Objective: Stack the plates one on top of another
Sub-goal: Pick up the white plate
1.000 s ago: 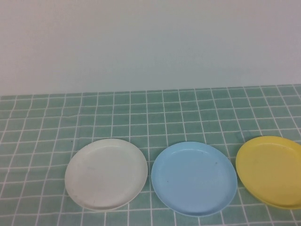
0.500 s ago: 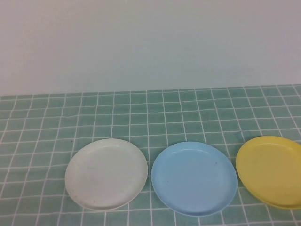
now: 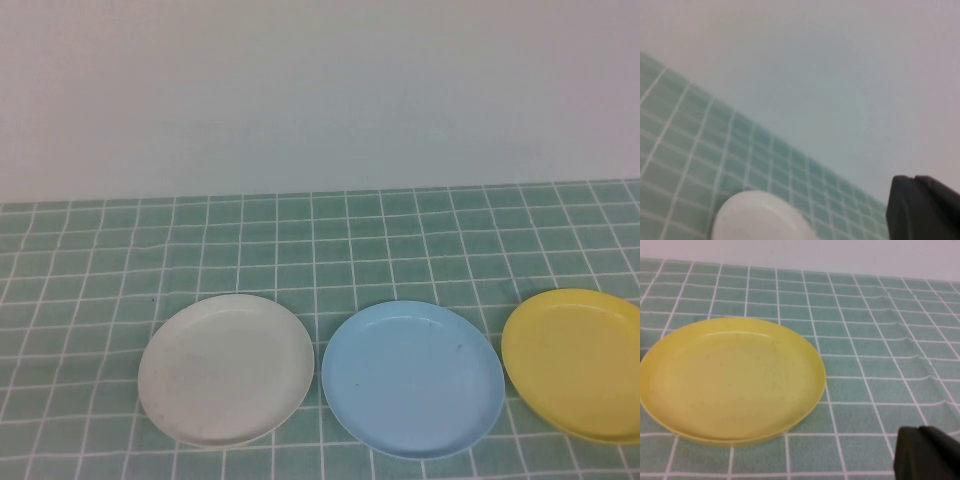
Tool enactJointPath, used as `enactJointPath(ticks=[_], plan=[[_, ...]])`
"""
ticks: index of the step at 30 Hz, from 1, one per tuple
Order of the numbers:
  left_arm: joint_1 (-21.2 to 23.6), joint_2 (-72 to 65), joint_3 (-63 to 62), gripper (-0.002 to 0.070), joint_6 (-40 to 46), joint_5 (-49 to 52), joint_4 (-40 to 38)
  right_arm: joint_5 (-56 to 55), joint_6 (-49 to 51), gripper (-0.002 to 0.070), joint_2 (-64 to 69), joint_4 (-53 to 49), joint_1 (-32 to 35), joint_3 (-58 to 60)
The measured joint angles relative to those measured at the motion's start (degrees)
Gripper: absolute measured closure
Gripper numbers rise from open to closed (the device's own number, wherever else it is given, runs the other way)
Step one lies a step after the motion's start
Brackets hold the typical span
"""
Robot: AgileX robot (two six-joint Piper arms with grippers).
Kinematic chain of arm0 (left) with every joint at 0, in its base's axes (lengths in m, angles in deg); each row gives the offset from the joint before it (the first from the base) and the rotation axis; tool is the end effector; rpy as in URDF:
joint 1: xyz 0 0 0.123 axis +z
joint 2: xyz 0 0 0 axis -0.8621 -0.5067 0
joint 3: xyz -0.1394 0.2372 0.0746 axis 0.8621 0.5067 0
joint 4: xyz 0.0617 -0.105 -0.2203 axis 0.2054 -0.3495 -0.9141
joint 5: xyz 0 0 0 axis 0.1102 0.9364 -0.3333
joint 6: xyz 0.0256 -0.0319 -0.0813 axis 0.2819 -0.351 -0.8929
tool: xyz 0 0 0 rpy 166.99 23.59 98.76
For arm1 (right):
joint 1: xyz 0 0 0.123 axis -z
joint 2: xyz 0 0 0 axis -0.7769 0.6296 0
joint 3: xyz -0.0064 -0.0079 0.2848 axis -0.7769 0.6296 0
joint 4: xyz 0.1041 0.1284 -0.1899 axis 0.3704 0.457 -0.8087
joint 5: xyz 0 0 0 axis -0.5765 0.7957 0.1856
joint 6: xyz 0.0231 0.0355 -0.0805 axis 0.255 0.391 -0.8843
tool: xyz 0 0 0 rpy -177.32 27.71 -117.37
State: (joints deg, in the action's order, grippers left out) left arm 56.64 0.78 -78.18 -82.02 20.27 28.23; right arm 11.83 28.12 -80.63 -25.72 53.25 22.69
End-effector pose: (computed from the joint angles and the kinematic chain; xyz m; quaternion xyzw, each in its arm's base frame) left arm 0.0531 -0.0139 0.2692 -0.1443 0.6996 -0.2582 0.6504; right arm 0.0529 -0.0062 0.1727 -0.0213 0.8007 -0.0676 0.5948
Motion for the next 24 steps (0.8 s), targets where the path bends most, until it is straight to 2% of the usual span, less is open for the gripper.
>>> enactJointPath(ticks=[5,9,14,17,19,24], plan=[[0.0,-2.2,-7.3,0.0675,1.8,6.5,2.5,0.0,0.0,0.0678,0.0,0.0,0.0,0.0],[0.0,-6.1,-12.6,0.0675,4.3,16.1,6.3,0.0,0.0,0.0678,0.0,0.0,0.0,0.0],[0.0,-15.6,-18.8,0.0675,2.9,26.0,14.0,0.0,0.0,0.0678,0.0,0.0,0.0,0.0],[0.0,-22.6,-22.8,0.0675,-1.6,30.8,18.4,0.0,0.0,0.0678,0.0,0.0,0.0,0.0],[0.0,-27.6,-24.9,0.0675,-5.2,32.2,19.4,0.0,0.0,0.0678,0.0,0.0,0.0,0.0],[0.0,-40.6,-28.1,0.0675,-5.1,31.0,17.4,0.0,0.0,0.0678,0.0,0.0,0.0,0.0]])
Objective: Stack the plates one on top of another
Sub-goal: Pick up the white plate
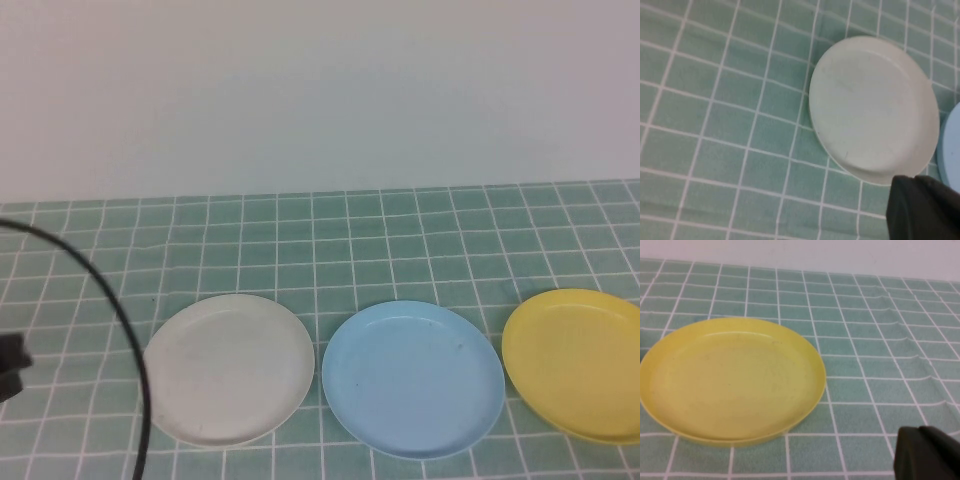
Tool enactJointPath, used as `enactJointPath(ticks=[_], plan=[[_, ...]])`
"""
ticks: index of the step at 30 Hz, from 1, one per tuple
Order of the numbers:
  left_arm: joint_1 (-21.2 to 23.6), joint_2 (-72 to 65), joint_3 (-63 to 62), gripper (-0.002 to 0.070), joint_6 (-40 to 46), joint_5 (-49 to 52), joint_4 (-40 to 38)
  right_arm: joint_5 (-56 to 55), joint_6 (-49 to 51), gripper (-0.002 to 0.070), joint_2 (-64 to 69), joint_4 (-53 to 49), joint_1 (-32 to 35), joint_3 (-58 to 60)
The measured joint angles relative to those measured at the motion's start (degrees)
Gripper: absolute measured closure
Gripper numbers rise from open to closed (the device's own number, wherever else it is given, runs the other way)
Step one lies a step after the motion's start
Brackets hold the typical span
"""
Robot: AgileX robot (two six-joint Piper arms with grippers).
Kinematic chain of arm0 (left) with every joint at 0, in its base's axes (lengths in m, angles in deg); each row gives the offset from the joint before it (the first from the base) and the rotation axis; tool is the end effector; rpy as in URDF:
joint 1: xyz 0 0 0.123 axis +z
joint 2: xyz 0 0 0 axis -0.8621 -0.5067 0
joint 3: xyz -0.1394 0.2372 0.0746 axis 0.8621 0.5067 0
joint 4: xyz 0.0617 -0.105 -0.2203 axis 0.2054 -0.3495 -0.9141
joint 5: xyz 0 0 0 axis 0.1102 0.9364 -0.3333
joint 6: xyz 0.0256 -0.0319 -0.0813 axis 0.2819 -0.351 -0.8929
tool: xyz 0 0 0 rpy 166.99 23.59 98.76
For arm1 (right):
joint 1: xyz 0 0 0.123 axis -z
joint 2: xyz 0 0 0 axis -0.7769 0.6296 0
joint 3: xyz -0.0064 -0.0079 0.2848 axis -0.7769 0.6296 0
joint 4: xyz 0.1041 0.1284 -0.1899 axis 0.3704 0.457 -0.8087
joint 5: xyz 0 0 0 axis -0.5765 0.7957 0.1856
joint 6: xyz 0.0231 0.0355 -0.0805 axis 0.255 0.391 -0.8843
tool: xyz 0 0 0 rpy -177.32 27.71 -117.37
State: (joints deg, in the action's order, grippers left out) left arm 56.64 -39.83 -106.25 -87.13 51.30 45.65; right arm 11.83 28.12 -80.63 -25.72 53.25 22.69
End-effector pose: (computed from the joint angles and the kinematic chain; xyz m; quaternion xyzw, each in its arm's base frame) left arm 0.1491 -0.0187 0.3150 -0.1046 0.9198 -0.1258 0.3566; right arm 0.0529 -0.0062 0.1727 -0.0213 0.8007 -0.0676 0.5948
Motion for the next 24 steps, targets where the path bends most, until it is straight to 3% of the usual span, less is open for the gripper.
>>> enactJointPath(ticks=[11,18,24], plan=[[-0.1,-22.2,-3.3,0.0675,8.3,-9.3,-4.6,0.0,0.0,0.0678,0.0,0.0,0.0,0.0],[-0.1,-34.2,-5.3,0.0675,26.9,-8.9,-20.0,0.0,0.0,0.0678,0.0,0.0,0.0,0.0],[-0.1,-40.2,-6.7,0.0675,38.0,-6.9,-29.4,0.0,0.0,0.0678,0.0,0.0,0.0,0.0]])
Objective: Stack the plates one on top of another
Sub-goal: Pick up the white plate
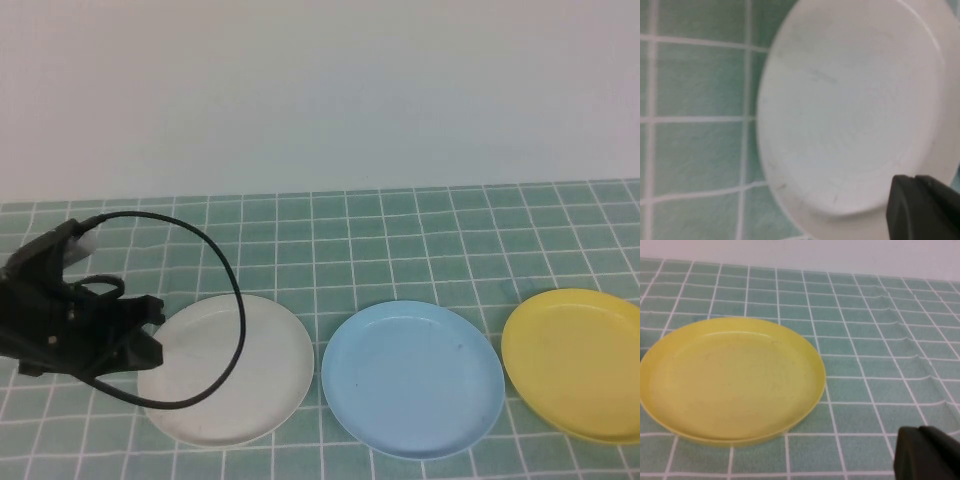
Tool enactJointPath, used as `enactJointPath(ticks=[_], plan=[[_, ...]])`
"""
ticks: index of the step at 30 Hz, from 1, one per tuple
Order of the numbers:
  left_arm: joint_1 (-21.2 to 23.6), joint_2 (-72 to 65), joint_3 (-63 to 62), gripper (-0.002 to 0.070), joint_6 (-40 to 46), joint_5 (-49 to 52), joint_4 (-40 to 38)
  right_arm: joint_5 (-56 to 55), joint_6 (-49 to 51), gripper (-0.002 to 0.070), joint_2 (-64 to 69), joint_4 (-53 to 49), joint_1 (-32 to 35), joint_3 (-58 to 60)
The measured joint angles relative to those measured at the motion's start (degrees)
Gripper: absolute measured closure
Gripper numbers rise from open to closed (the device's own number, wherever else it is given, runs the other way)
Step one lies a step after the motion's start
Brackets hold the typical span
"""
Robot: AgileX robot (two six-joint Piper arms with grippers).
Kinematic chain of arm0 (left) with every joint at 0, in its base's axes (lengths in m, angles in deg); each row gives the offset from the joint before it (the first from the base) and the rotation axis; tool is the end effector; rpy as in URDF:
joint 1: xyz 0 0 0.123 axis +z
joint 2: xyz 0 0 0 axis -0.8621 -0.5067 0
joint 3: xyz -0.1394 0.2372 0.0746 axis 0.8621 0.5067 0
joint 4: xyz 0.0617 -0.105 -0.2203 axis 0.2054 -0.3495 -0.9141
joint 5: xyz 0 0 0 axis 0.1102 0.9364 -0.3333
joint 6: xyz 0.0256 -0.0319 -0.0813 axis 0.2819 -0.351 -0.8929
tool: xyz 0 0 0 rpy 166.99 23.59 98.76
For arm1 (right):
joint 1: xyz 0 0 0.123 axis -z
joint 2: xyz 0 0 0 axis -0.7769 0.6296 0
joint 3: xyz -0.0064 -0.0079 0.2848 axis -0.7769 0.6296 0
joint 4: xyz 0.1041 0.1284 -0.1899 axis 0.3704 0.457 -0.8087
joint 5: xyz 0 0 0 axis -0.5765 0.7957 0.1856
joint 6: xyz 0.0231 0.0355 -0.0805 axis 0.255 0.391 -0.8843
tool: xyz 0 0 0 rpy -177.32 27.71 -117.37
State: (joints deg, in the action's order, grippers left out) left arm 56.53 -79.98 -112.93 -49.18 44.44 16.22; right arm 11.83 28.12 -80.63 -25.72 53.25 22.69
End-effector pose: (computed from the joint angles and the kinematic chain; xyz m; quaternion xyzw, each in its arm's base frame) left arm 0.2789 -0.0516 0.2121 0.0174 0.9580 -0.2175 0.1859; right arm 0.0529 -0.0062 0.1727 -0.0213 0.8007 -0.0676 0.5948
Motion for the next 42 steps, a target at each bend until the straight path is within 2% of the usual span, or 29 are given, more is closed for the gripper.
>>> enactJointPath(ticks=[5,12,14,18,21,34,42], plan=[[0.0,-0.9,-0.2,0.0675,9.6,-0.5,-5.5,0.0,0.0,0.0678,0.0,0.0,0.0,0.0],[0.1,-0.9,-0.2,0.0659,8.4,-2.0,-2.7,0.0,0.0,0.0678,0.0,0.0,0.0,0.0],[0.1,-0.9,-0.2,0.061,7.6,-2.9,-1.4,0.0,0.0,0.0678,0.0,0.0,0.0,0.0],[0.1,-0.9,-0.2,0.0447,0.0,-5.3,5.2,0.0,0.0,0.0678,0.0,0.0,0.0,0.0],[0.1,-1.1,-0.2,0.0366,-5.5,-5.6,5.7,0.0,0.0,0.0678,0.0,0.0,0.0,0.0],[0.1,-10.4,-0.2,0.0363,-6.0,-7.8,5.7,0.0,0.0,0.0678,0.0,0.0,0.0,0.0],[0.1,-11.3,-0.2,0.0363,-5.9,-8.5,4.2,0.0,0.0,0.0678,0.0,0.0,0.0,0.0]])
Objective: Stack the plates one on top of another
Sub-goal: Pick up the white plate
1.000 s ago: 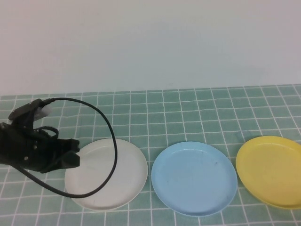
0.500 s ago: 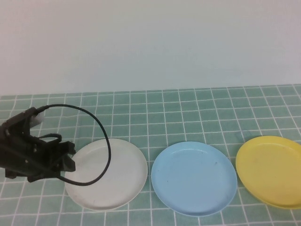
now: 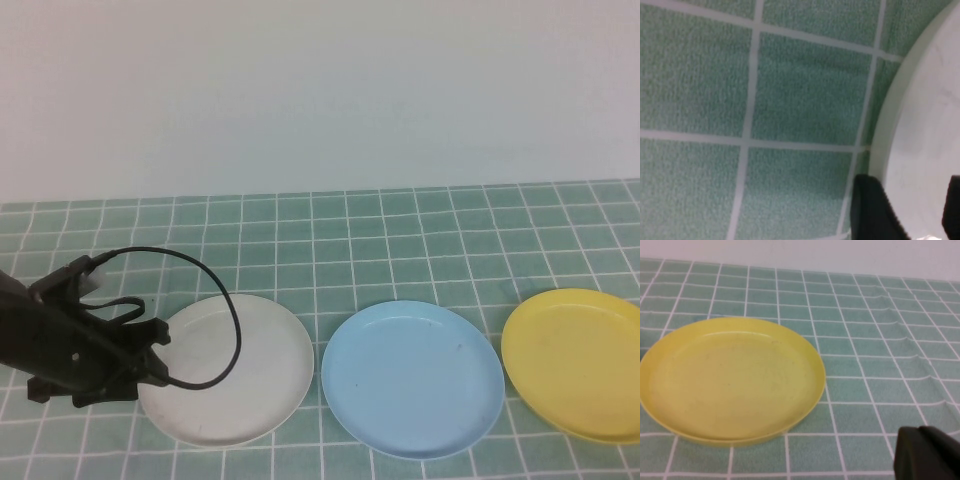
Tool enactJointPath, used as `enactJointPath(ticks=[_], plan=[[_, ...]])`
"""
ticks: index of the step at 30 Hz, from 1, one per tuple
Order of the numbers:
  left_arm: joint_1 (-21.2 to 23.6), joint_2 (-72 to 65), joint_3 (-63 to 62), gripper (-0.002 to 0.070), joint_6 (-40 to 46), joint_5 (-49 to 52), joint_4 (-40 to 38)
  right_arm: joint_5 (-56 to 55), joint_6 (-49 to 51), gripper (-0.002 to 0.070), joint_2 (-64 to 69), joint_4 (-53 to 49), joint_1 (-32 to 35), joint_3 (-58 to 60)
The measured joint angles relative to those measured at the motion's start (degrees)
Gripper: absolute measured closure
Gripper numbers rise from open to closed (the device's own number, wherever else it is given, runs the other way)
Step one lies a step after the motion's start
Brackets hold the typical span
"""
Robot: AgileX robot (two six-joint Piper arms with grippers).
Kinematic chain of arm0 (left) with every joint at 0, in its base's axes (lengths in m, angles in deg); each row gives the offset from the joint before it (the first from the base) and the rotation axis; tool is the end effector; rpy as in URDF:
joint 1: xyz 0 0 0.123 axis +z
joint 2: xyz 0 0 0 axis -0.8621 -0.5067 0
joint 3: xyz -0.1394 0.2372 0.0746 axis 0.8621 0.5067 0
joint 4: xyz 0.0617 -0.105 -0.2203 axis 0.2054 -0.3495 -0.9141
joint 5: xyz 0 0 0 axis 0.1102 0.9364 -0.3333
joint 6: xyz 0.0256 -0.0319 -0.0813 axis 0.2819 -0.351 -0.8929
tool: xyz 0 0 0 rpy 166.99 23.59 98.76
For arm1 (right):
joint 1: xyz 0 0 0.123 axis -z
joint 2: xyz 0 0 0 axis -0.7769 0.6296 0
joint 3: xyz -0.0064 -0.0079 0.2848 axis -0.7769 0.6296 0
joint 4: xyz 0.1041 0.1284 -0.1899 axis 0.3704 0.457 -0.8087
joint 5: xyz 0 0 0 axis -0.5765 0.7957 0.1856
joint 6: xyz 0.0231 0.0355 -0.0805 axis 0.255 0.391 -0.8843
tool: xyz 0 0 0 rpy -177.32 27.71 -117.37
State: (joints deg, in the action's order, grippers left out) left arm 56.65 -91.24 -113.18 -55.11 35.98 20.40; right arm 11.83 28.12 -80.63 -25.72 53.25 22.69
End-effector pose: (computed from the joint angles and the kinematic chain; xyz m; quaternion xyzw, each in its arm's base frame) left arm 0.3026 -0.0425 0.1556 -0.0421 0.9741 -0.1674 0.1462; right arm 0.0529 -0.0062 0.1727 -0.0213 0.8007 -0.0676 0.5948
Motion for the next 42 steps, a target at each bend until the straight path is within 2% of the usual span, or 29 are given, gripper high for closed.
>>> enactJointPath(ticks=[8,10,15,26,42], plan=[[0.0,-1.0,0.0,0.0382,0.0,-0.1,-1.8,0.0,0.0,0.0678,0.0,0.0,0.0,0.0],[0.0,-1.6,0.0,0.0437,0.0,-0.1,-1.8,0.0,0.0,0.0678,0.0,0.0,0.0,0.0],[0.0,-1.8,0.0,0.0668,1.3,-0.2,-1.5,0.0,0.0,0.0678,0.0,0.0,0.0,0.0],[0.0,-0.9,0.0,0.0675,1.5,-0.5,-1.7,0.0,0.0,0.0678,0.0,0.0,0.0,0.0],[0.0,12.9,0.0,0.0675,0.2,1.3,-3.6,0.0,0.0,0.0678,0.0,0.0,0.0,0.0]])
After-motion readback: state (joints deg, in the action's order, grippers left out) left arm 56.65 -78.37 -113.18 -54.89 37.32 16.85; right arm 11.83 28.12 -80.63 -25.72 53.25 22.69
